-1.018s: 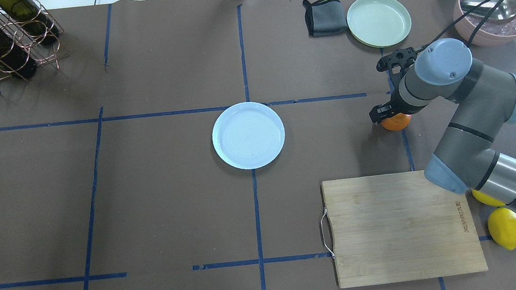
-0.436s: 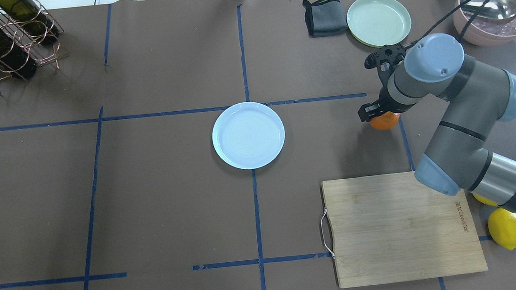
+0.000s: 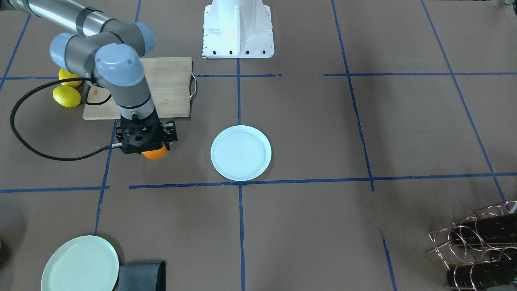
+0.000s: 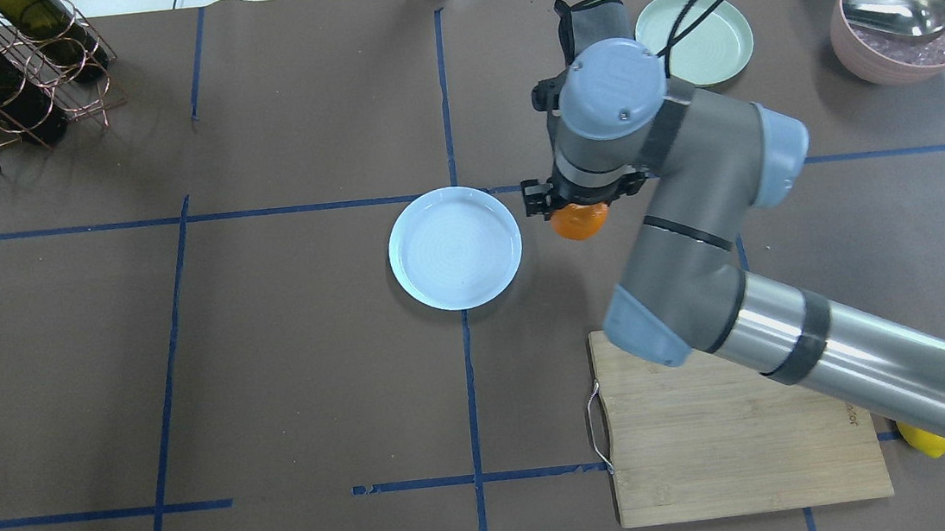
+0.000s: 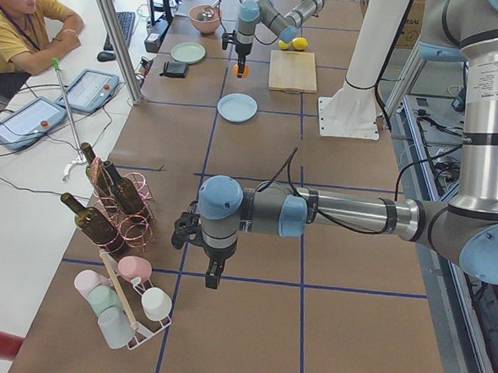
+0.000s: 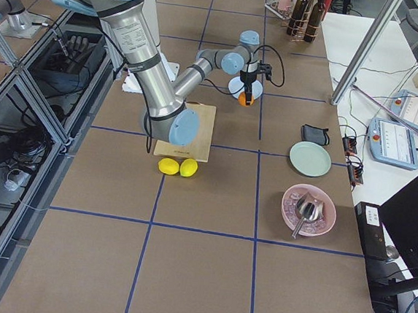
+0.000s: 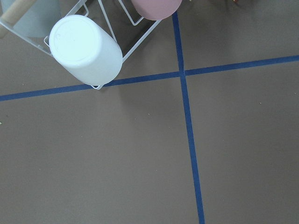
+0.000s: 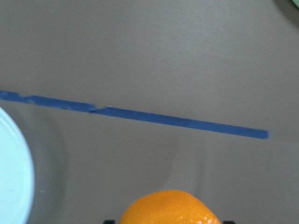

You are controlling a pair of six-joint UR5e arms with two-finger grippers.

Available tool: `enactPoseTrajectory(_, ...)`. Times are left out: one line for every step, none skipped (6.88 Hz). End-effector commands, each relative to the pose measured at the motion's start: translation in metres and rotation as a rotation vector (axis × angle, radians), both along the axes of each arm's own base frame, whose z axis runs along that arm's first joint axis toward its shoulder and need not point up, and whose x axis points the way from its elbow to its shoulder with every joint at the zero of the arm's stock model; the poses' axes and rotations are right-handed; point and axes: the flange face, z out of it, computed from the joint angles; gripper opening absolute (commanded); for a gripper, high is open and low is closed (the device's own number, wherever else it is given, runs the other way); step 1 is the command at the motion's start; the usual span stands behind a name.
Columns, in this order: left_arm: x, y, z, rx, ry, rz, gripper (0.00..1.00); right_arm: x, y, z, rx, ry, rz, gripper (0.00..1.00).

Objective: Pick orange to plate
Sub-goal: 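Carry the orange with the right gripper over the light blue plate and lower it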

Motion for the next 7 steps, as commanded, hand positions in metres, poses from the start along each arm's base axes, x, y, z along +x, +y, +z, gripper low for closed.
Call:
enactPoseTrajectory(0.0,0.0,0.0,-0.001,0.0,0.0,1.0,-0.1,-0.01,-0.082,-0.058,0.028,0.104,0.0)
enactPoseTrajectory(0.0,0.0,0.0,-0.002,0.002,0.0,1.0,-0.111,-0.008,-0.09,-0.054,0.035,0.11,0.0)
enactPoseTrajectory(0.0,0.0,0.0,-0.003,0.002,0.001,1.0,-0.122,0.001,-0.08,-0.047,0.058,0.109,0.0)
enactPoseTrajectory(0.0,0.0,0.0,-0.004,0.002,0.0,1.0,-0.132,0.008,-0.076,-0.048,0.073,0.123,0.0)
enactPoseTrajectory(0.0,0.0,0.0,-0.003,0.002,0.001,1.0,-0.137,0.012,-0.071,-0.045,0.082,0.12,0.0)
enactPoseTrajectory(0.0,0.0,-0.001,-0.001,0.002,0.001,1.0,-0.144,0.014,-0.062,-0.038,0.106,0.126,0.0)
enactPoseTrajectory(0.0,0.0,0.0,-0.004,0.002,0.0,1.0,-0.147,0.012,-0.057,-0.05,0.117,0.139,0.1)
